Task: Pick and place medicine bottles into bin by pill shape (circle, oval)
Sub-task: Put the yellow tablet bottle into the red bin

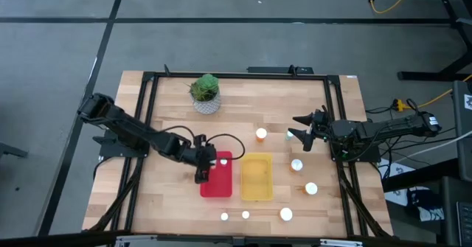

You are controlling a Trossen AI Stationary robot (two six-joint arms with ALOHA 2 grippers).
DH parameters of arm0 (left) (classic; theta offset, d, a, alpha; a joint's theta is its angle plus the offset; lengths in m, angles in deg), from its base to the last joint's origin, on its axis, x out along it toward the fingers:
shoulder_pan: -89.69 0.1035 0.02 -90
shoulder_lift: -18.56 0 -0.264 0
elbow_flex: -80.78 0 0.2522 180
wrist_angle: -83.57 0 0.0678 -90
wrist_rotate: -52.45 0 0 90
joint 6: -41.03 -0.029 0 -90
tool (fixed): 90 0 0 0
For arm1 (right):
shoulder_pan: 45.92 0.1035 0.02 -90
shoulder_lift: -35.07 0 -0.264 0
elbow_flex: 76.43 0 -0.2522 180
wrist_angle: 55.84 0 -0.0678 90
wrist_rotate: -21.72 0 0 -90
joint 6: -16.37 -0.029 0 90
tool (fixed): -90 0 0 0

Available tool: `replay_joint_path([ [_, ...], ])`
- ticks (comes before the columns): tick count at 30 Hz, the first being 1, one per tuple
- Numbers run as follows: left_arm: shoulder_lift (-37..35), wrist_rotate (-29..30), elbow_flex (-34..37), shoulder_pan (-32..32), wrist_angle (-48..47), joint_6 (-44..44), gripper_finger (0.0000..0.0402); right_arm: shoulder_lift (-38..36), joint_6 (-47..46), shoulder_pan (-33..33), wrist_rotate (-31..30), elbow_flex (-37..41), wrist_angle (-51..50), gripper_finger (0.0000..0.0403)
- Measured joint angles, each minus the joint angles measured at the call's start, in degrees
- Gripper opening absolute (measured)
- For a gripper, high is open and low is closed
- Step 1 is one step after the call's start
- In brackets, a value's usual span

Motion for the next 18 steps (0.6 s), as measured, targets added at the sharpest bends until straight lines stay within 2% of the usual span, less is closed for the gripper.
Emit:
replay_joint_path([
  [5,0.02,4.12,3.34,-0.67,3.43,0.74,0.0096,0.00,0.00,-0.01,-0.52,0.00,-0.02,0.0307],
  [18,0.02,4.09,4.25,-0.69,4.30,0.35,0.0107,0.00,0.00,0.00,-0.50,0.00,-0.09,0.0307],
])
